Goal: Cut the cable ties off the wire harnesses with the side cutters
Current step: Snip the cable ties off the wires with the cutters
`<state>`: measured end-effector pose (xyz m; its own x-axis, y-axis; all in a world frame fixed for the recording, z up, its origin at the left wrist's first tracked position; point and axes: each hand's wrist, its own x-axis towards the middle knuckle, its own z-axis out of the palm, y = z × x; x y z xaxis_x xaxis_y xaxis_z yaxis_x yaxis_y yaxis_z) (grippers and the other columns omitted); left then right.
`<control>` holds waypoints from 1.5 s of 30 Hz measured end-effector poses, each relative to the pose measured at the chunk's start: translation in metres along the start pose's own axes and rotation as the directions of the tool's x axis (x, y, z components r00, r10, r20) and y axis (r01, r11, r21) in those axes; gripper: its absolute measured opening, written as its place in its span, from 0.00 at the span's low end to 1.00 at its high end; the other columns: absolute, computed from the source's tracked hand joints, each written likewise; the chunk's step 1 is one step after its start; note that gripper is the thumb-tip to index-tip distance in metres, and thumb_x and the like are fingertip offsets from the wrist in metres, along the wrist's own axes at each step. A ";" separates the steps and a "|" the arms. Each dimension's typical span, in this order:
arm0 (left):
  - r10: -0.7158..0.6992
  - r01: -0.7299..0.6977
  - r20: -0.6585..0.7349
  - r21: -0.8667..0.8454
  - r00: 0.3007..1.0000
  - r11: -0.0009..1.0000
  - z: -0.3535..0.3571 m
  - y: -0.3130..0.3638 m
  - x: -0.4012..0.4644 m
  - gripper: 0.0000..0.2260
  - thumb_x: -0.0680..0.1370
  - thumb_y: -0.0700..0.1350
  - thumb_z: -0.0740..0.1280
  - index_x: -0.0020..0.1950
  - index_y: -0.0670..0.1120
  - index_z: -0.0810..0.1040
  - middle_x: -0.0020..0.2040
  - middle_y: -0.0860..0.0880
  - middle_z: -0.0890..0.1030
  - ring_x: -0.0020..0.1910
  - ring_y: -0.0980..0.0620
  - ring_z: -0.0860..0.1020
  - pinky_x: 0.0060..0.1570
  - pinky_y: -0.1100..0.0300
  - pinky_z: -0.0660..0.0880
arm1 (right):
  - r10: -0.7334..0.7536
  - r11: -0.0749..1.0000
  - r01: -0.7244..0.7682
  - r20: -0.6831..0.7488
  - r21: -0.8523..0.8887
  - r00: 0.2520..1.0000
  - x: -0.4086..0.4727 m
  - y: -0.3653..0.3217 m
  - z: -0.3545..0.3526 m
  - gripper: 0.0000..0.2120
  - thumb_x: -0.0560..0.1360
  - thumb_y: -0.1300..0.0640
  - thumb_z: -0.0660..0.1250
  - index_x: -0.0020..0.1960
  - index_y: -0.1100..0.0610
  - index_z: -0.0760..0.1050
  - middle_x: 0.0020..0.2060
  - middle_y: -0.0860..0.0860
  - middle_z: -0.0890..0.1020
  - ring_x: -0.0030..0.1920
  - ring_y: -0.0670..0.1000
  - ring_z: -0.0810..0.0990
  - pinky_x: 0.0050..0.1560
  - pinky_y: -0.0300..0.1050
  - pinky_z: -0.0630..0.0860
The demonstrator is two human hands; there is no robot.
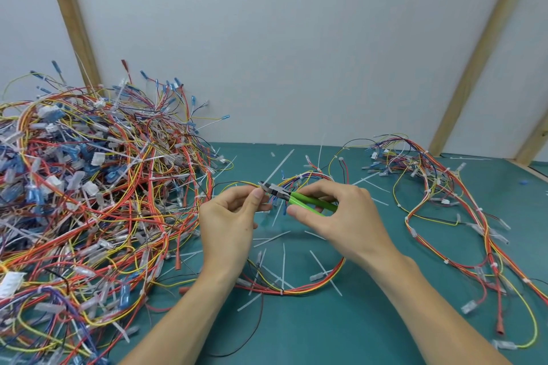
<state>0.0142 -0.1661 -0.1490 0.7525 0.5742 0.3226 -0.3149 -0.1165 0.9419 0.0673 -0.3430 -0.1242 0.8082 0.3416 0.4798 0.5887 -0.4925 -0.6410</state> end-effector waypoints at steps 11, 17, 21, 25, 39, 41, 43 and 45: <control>-0.006 0.005 0.010 0.042 1.000 0.999 0.000 0.001 -0.003 0.05 0.79 0.43 0.71 0.43 0.46 0.83 0.38 0.50 0.86 0.41 0.53 0.86 0.34 0.52 0.79 | 0.024 0.996 -0.029 0.068 0.083 0.997 0.002 0.001 -0.006 0.09 0.69 0.44 0.80 0.43 0.44 0.83 0.38 0.38 0.85 0.39 0.42 0.81 0.41 0.35 0.75; -0.004 0.004 0.010 0.040 1.000 0.999 0.000 0.002 -0.004 0.05 0.79 0.43 0.71 0.42 0.46 0.83 0.38 0.50 0.86 0.41 0.53 0.86 0.36 0.49 0.80 | 0.041 0.990 -0.052 0.089 0.130 0.995 0.002 0.001 -0.005 0.09 0.68 0.46 0.81 0.43 0.46 0.83 0.41 0.38 0.87 0.46 0.40 0.85 0.46 0.42 0.80; -0.003 0.003 0.008 0.046 1.000 0.999 0.000 0.002 -0.004 0.05 0.78 0.43 0.71 0.43 0.46 0.83 0.38 0.50 0.86 0.41 0.53 0.86 0.37 0.49 0.80 | 0.047 0.987 -0.060 0.086 0.152 0.995 0.003 0.001 -0.004 0.09 0.68 0.46 0.81 0.43 0.46 0.83 0.41 0.37 0.87 0.46 0.39 0.86 0.49 0.44 0.82; -0.003 0.002 0.009 0.041 1.000 0.999 0.000 0.002 -0.003 0.05 0.79 0.44 0.71 0.44 0.46 0.83 0.38 0.50 0.86 0.41 0.53 0.86 0.36 0.50 0.80 | 0.060 0.982 -0.074 0.084 0.172 0.995 0.002 0.000 -0.003 0.08 0.69 0.47 0.81 0.43 0.46 0.83 0.41 0.39 0.87 0.46 0.40 0.86 0.52 0.49 0.83; -0.032 0.032 -0.021 0.019 0.999 0.999 0.001 0.003 -0.003 0.05 0.78 0.44 0.72 0.42 0.47 0.84 0.37 0.50 0.86 0.41 0.52 0.86 0.35 0.53 0.80 | 0.027 0.993 -0.032 0.041 0.111 0.999 0.001 0.000 0.000 0.10 0.68 0.40 0.78 0.45 0.43 0.83 0.41 0.37 0.86 0.44 0.44 0.85 0.49 0.51 0.82; -0.035 0.036 -0.022 0.020 0.999 0.999 0.002 0.003 -0.003 0.05 0.78 0.44 0.72 0.42 0.46 0.84 0.37 0.50 0.86 0.41 0.52 0.86 0.35 0.54 0.80 | 0.027 0.991 -0.032 0.044 0.130 0.999 0.001 0.001 0.000 0.08 0.69 0.43 0.79 0.44 0.44 0.83 0.41 0.36 0.86 0.45 0.42 0.86 0.50 0.51 0.83; -0.038 0.038 -0.022 0.018 0.999 0.999 0.002 0.003 -0.003 0.05 0.78 0.44 0.72 0.42 0.46 0.84 0.37 0.50 0.86 0.41 0.52 0.86 0.35 0.54 0.80 | 0.029 0.991 -0.035 0.045 0.133 0.999 0.001 0.001 0.000 0.08 0.69 0.45 0.80 0.44 0.44 0.83 0.41 0.36 0.86 0.45 0.42 0.86 0.50 0.51 0.83; -0.036 0.037 -0.021 0.020 0.999 0.999 0.001 0.004 -0.003 0.05 0.78 0.44 0.72 0.42 0.47 0.84 0.37 0.50 0.86 0.41 0.52 0.86 0.36 0.53 0.80 | 0.039 0.990 -0.045 0.046 0.136 0.998 0.001 0.001 -0.001 0.08 0.69 0.45 0.80 0.44 0.44 0.83 0.41 0.36 0.86 0.45 0.43 0.86 0.50 0.50 0.82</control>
<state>0.0113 -0.1696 -0.1466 0.7510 0.5951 0.2860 -0.2753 -0.1115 0.9549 0.0687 -0.3433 -0.1235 0.8304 0.3585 0.4265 0.5488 -0.3943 -0.7371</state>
